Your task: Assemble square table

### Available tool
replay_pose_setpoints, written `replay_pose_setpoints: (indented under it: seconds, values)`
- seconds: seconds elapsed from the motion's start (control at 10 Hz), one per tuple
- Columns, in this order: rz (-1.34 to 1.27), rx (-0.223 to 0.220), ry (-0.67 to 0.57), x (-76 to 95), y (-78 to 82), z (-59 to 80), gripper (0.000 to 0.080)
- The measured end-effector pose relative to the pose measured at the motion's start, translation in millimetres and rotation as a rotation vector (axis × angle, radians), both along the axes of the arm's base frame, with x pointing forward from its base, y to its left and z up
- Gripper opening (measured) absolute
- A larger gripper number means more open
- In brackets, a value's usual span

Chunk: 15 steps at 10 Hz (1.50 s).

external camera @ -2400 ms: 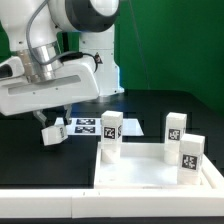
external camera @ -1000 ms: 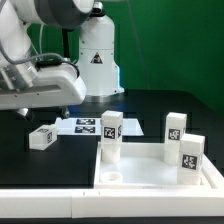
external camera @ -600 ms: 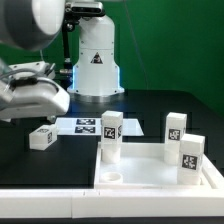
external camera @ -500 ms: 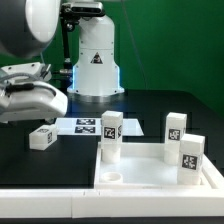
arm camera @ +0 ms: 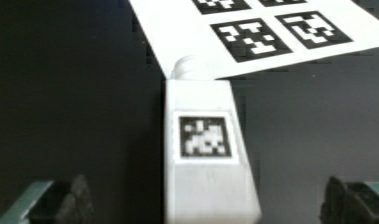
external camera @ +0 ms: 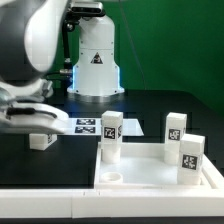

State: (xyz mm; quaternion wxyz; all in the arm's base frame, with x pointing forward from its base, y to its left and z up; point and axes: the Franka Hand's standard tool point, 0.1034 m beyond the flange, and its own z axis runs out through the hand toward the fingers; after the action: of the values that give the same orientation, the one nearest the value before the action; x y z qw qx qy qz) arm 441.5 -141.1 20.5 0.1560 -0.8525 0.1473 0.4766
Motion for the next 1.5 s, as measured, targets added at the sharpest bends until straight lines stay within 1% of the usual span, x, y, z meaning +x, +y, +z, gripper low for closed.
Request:
replay_pose_setpoints:
  seconds: [0.1,0.2,0.3,0.4,0.5,0.6,0.7,0.8,0.9,1.0,1.1,1.2,1.3,1.4,1.5]
  values:
    - [-0.005,0.006,0.027,-15.0,6.3,-8.5,0.0649]
    - [-0.008,0.009,0.036,-19.0,7.2,-10.3,0.0649]
    - [-0.009,0.008,0.031,-17.2,5.6,-9.5,0.0605]
    - [-0.010,0.008,0.032,-17.7,5.2,-9.8,0.0605]
    - [-0.011,0.008,0.032,-17.9,4.8,-9.9,0.0426]
    - [-0.012,0.008,0.032,-18.1,4.6,-9.9,0.0426]
    - [-0.013,0.008,0.033,-18.2,4.1,-9.5,0.0283]
    - [-0.012,0.007,0.031,-17.3,3.7,-8.6,0.0284]
    - [-0.009,0.007,0.015,-9.7,3.8,4.2,0.0284]
    - [-0.012,0.016,-0.011,2.0,3.9,26.7,0.0284]
    - [-0.004,0.010,-0.087,19.2,5.0,50.4,0.0284]
    - [0.012,-0.010,-0.207,33.4,4.0,64.0,0.0284]
    - [0.007,-0.047,-0.301,33.9,1.5,65.8,0.0284]
    - [-0.003,-0.076,-0.353,29.4,0.6,63.3,0.0284]
    - [0.005,-0.103,-0.416,36.5,0.0,61.4,0.0284]
